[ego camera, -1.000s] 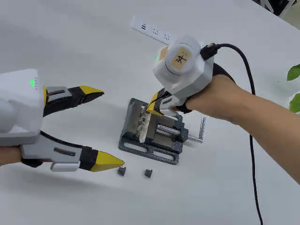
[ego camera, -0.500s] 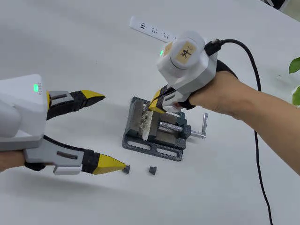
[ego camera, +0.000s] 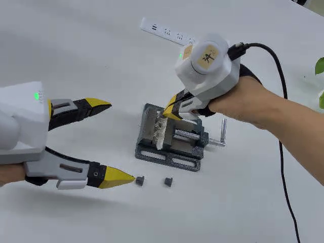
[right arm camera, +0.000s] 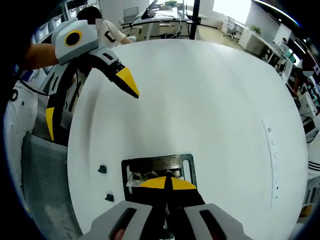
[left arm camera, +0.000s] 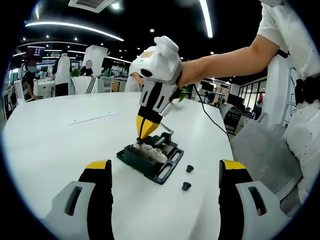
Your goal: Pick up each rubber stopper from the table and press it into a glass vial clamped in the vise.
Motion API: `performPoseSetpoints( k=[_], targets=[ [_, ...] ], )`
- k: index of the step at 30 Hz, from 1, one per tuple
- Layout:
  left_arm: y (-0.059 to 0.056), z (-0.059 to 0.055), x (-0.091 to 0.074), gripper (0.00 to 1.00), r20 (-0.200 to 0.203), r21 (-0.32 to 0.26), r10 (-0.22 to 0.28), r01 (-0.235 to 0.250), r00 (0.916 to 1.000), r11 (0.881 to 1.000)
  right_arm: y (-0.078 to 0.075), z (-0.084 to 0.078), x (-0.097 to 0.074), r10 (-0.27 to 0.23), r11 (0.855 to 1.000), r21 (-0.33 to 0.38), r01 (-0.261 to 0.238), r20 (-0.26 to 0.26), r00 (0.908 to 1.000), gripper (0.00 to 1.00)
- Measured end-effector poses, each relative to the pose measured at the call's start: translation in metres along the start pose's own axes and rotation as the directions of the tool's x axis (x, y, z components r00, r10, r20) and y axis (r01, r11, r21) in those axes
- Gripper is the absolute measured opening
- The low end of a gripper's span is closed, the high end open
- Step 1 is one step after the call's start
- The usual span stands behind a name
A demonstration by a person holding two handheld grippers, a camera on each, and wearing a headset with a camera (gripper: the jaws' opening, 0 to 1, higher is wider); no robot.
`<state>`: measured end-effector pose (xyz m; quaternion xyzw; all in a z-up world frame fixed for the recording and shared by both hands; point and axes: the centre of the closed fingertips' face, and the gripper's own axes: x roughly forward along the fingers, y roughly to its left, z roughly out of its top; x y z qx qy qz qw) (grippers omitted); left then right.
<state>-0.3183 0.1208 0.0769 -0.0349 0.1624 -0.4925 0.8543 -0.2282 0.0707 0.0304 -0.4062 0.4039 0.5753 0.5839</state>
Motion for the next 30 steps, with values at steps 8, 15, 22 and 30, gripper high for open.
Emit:
performPoseSetpoints(
  k=[8, 15, 22, 30],
  targets=[
    [-0.004, -0.002, 0.001, 0.87, -0.011, 0.006, -0.009, 0.009, 0.9999, 1.0, 0.0, 0.0, -0.012, -0.022, 0.999, 0.032, 0.02, 0.051, 0.9985, 0.0],
    [-0.008, -0.006, 0.0, 0.83, -0.038, 0.023, -0.018, 0.019, 0.9991, 1.0, 0.006, -0.001, -0.021, -0.044, 0.997, 0.067, 0.038, 0.102, 0.9938, 0.05],
    [-0.013, -0.01, 0.0, 0.79, -0.073, 0.042, -0.033, 0.036, 0.9968, 0.999, 0.014, -0.009, -0.034, -0.078, 0.99, 0.126, 0.057, 0.169, 0.9825, 0.12],
    [-0.018, -0.018, 0.003, 0.71, -0.127, 0.071, -0.045, 0.054, 0.9909, 0.996, 0.025, -0.026, -0.045, -0.115, 0.979, 0.191, 0.071, 0.228, 0.9668, 0.21]
  ],
)
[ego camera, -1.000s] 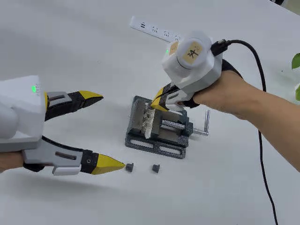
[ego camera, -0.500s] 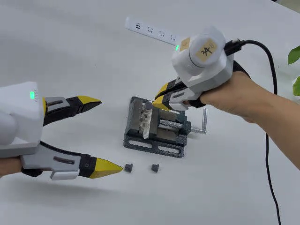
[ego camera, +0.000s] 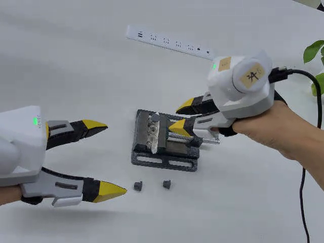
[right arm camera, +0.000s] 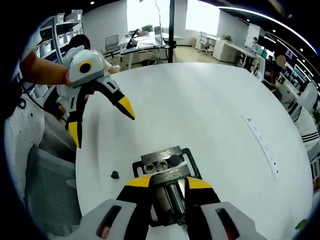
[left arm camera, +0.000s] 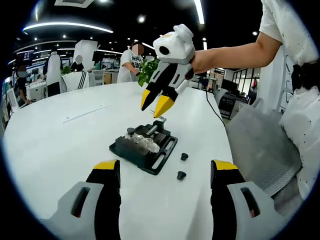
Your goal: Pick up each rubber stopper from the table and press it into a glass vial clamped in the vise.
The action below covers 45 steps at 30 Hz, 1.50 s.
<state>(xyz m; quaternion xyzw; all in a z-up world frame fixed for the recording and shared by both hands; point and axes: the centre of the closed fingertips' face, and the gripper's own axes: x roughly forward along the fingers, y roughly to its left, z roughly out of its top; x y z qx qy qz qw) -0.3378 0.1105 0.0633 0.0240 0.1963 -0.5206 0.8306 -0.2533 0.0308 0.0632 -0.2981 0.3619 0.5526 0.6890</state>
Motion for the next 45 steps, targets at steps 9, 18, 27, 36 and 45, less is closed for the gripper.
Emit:
performPoseSetpoints(
  k=[9, 18, 27, 36, 45],
  targets=[
    [-0.008, -0.012, 0.008, 0.57, -0.075, 0.037, -0.028, 0.031, 0.9968, 0.999, 0.007, -0.014, -0.015, -0.04, 0.997, 0.067, 0.034, 0.089, 0.9952, 0.31],
    [-0.016, -0.028, 0.019, 0.41, -0.17, 0.108, -0.06, 0.079, 0.9837, 0.991, 0.02, -0.033, -0.022, -0.05, 0.994, 0.108, 0.034, 0.144, 0.9884, 0.4],
    [-0.025, -0.05, 0.039, 0.28, -0.251, 0.164, -0.101, 0.146, 0.9626, 0.976, 0.037, -0.05, -0.028, -0.05, 0.988, 0.15, 0.021, 0.192, 0.98, 0.5],
    [-0.025, -0.062, 0.055, 0.2, -0.305, 0.2, -0.112, 0.179, 0.9458, 0.963, 0.048, -0.063, -0.032, -0.051, 0.984, 0.18, 0.008, 0.237, 0.9701, 0.58],
    [-0.029, -0.073, 0.066, 0.15, -0.351, 0.224, -0.122, 0.21, 0.9285, 0.952, 0.054, -0.066, -0.036, -0.05, 0.981, 0.192, -0.005, 0.283, 0.9578, 0.63]
  ],
)
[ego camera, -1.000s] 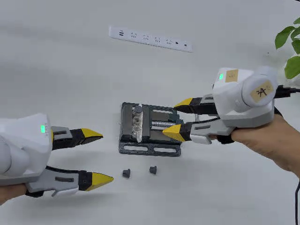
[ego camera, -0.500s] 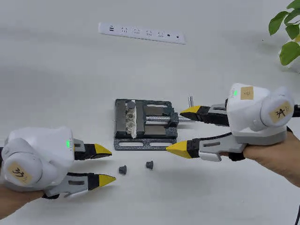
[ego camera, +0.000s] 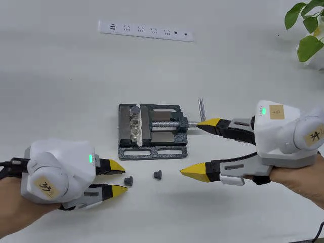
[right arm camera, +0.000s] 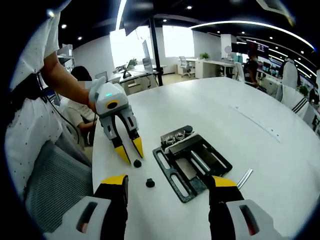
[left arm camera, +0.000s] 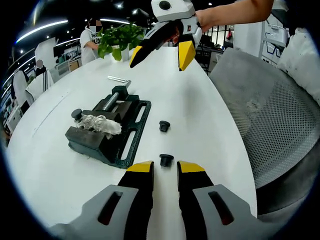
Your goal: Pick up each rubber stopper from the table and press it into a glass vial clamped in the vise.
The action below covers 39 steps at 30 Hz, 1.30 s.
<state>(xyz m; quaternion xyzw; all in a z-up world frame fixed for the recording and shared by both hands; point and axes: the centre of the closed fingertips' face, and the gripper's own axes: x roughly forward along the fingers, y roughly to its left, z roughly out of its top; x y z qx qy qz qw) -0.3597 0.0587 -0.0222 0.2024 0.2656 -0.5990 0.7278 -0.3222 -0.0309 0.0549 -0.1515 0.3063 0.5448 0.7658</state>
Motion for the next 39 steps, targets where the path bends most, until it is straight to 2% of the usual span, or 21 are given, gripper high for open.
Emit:
performPoseSetpoints(
  k=[11, 30, 36, 39],
  targets=[
    [-0.001, -0.002, 0.005, 0.08, -0.022, 0.013, -0.009, 0.009, 0.9997, 1.0, -0.002, -0.005, -0.006, -0.015, 1.0, 0.011, 0.015, 0.001, 0.9999, 0.61],
    [0.0, -0.001, 0.005, 0.06, -0.017, -0.006, -0.004, 0.004, 0.9998, 1.0, 0.004, -0.002, -0.001, -0.005, 1.0, 0.02, 0.005, 0.009, 0.9999, 0.6],
    [0.002, 0.007, 0.002, 0.06, 0.02, -0.046, 0.011, -0.01, 0.9997, 0.999, 0.012, 0.002, 0.005, 0.014, 1.0, 0.018, -0.014, 0.01, 0.9999, 0.59],
    [0.004, 0.017, -0.003, 0.06, 0.058, -0.074, 0.026, -0.021, 0.998, 0.997, 0.017, 0.007, 0.009, 0.029, 0.999, 0.015, -0.029, 0.011, 0.9995, 0.58]
  ],
)
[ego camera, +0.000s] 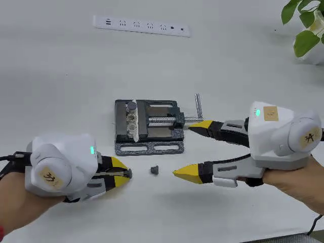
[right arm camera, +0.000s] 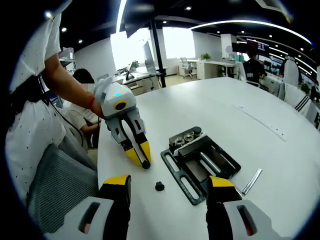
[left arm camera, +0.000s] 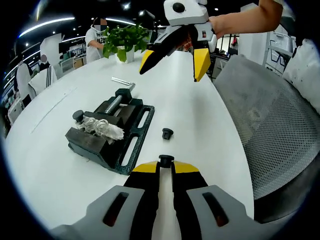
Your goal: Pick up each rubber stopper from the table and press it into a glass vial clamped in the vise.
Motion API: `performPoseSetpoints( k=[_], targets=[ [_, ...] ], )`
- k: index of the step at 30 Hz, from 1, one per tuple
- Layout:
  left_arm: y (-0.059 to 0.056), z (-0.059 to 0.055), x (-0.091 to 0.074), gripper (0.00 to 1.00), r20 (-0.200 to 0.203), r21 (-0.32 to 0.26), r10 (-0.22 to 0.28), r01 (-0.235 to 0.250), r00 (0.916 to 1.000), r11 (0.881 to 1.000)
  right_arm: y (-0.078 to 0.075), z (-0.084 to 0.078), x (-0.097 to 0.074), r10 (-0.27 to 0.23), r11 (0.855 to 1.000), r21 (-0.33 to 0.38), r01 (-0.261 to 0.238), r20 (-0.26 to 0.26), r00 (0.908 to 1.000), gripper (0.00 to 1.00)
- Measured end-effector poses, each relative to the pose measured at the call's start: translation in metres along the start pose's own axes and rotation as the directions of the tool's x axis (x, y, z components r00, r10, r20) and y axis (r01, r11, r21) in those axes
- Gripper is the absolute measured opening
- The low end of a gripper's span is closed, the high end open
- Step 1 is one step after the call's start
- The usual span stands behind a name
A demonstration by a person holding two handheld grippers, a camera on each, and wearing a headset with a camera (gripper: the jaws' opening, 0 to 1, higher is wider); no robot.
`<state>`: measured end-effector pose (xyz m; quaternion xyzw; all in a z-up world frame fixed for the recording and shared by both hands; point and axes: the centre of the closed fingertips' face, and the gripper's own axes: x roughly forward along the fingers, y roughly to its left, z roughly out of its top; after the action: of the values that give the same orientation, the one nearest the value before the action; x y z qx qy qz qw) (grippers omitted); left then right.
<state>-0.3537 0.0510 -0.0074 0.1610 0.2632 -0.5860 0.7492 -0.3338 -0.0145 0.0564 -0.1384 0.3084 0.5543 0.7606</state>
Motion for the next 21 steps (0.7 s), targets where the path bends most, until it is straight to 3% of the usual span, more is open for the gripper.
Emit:
performPoseSetpoints(
  k=[6, 14, 21],
  targets=[
    [0.001, 0.027, -0.013, 0.06, 0.103, -0.075, 0.027, -0.02, 0.9943, 0.997, 0.006, 0.013, 0.003, 0.026, 1.0, 0.004, -0.026, 0.011, 0.9996, 0.56],
    [-0.002, 0.06, -0.028, 0.06, 0.188, -0.102, 0.037, -0.018, 0.9815, 0.995, 0.014, 0.033, 0.004, 0.089, 0.996, 0.022, -0.089, 0.029, 0.9956, 0.44],
    [-0.004, 0.084, -0.038, 0.06, 0.235, -0.124, 0.027, 0.003, 0.9716, 0.992, 0.028, 0.048, 0.004, 0.172, 0.985, 0.02, -0.173, 0.052, 0.9837, 0.28]
  ],
)
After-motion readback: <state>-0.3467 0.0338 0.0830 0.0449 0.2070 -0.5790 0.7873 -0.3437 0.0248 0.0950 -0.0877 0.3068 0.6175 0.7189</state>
